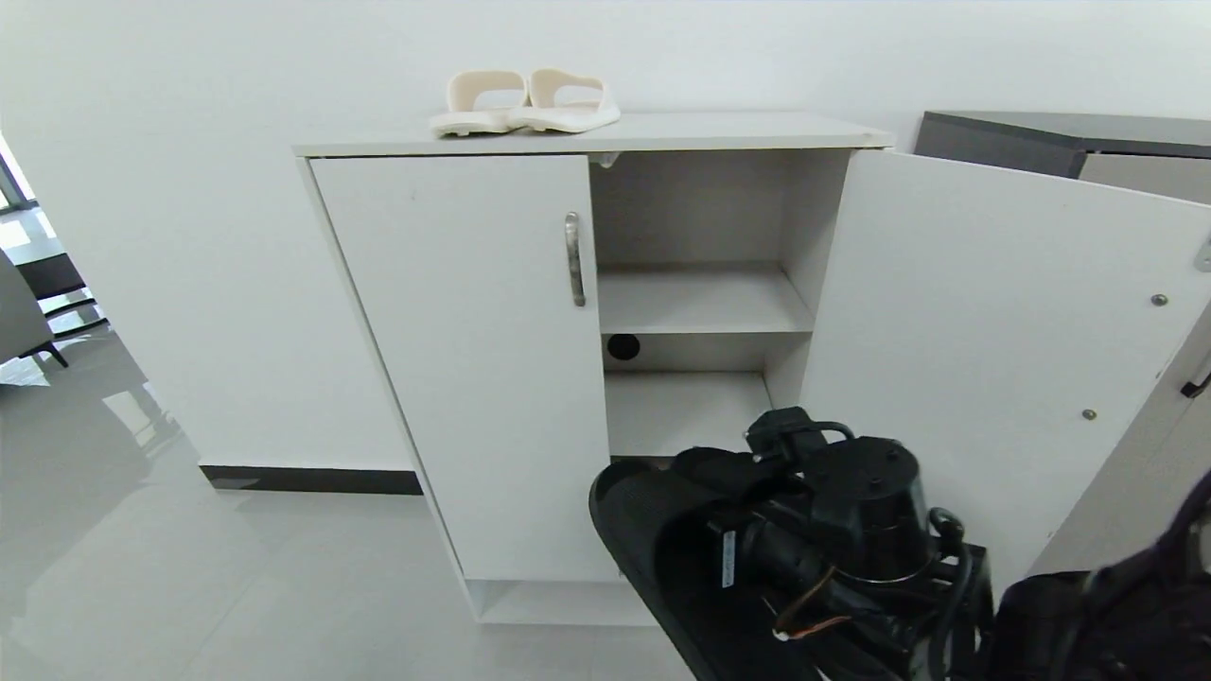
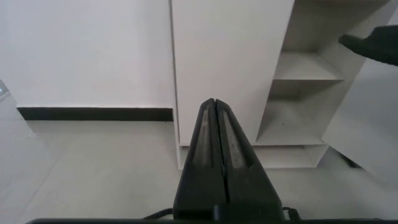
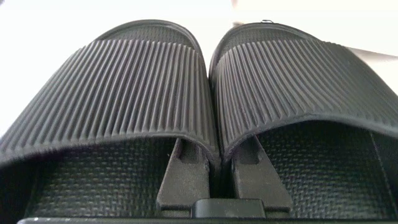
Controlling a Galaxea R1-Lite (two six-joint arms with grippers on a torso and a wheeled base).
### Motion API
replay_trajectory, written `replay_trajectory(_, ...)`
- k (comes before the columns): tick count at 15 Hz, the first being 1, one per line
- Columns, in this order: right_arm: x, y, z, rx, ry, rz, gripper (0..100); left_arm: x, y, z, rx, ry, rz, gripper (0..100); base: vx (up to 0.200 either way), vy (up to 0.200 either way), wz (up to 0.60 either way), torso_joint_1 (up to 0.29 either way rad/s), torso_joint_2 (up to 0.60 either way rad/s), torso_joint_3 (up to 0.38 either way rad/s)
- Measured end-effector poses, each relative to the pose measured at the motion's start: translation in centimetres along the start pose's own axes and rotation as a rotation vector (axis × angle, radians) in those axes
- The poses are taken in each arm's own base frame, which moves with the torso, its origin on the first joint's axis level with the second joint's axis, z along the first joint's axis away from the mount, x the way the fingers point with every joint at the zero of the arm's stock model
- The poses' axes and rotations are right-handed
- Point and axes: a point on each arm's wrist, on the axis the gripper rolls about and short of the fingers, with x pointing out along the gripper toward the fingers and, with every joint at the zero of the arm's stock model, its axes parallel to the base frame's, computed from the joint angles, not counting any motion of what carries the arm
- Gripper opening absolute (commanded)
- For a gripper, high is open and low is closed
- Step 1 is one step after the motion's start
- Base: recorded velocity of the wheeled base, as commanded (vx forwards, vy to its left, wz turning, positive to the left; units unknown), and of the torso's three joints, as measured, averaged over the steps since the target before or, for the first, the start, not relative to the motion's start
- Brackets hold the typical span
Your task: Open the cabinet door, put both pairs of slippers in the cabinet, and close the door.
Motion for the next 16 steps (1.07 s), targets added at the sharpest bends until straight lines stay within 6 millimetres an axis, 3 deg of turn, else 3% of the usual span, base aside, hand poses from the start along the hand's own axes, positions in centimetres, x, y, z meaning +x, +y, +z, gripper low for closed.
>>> replay_trajectory(7, 7.5, 1.1, -3.3, -0.007, -0.127, -0.349, 0, 0.0, 0.0, 0.0, 0.001, 0.0, -0.001, 0, 0.0, 0.0, 0.0, 0.0, 0.0, 0.0)
replay_trajectory(12, 9.1, 0.1, -4.1, -0.031, -0.128, -0.409, 0, 0.0, 0.0, 0.0, 0.001, 0.0, -0.001, 0, 0.0, 0.0, 0.0, 0.002, 0.0, -0.135)
replay_trajectory(16, 9.4, -0.2, -3.3, -0.031, -0.19, -0.413, 0, 0.0, 0.0, 0.0, 0.001, 0.0, -0.001, 0, 0.0, 0.0, 0.0, 0.004, 0.0, -0.197)
